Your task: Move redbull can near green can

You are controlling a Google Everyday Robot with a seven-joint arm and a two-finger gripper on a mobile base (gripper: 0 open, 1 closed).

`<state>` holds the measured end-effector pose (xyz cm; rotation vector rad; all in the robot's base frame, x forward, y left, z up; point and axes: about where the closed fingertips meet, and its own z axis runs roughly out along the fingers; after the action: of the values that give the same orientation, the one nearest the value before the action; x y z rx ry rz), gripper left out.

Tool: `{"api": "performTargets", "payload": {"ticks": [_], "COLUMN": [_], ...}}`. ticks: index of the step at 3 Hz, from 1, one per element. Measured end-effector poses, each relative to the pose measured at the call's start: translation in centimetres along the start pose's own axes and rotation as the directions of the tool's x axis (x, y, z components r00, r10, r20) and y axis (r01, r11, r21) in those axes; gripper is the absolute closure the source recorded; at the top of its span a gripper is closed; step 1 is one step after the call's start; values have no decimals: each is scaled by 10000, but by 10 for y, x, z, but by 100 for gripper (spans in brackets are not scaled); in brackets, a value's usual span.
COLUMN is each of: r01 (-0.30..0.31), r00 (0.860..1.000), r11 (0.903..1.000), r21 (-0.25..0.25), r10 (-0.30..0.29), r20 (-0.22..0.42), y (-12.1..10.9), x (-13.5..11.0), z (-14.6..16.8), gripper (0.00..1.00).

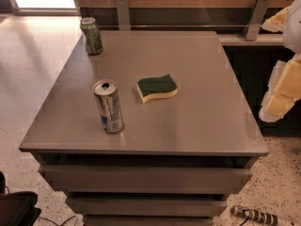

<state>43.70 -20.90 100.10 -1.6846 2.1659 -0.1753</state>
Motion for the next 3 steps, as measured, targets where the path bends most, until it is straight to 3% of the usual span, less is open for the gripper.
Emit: {"api": "performTargets", "payload": {"ticks": [1, 2, 3], "r01": [0, -59, -265], "r00": [10000, 9986, 9740], "r11": [10000, 9999, 9989], "r21": [2, -88, -389], "r10": [0, 64, 345], "r20": [1, 525, 2238], "y": [0, 0, -1], "x": [0, -6, -27], "z": [0, 5, 15], "gripper": [0, 0, 0]}}
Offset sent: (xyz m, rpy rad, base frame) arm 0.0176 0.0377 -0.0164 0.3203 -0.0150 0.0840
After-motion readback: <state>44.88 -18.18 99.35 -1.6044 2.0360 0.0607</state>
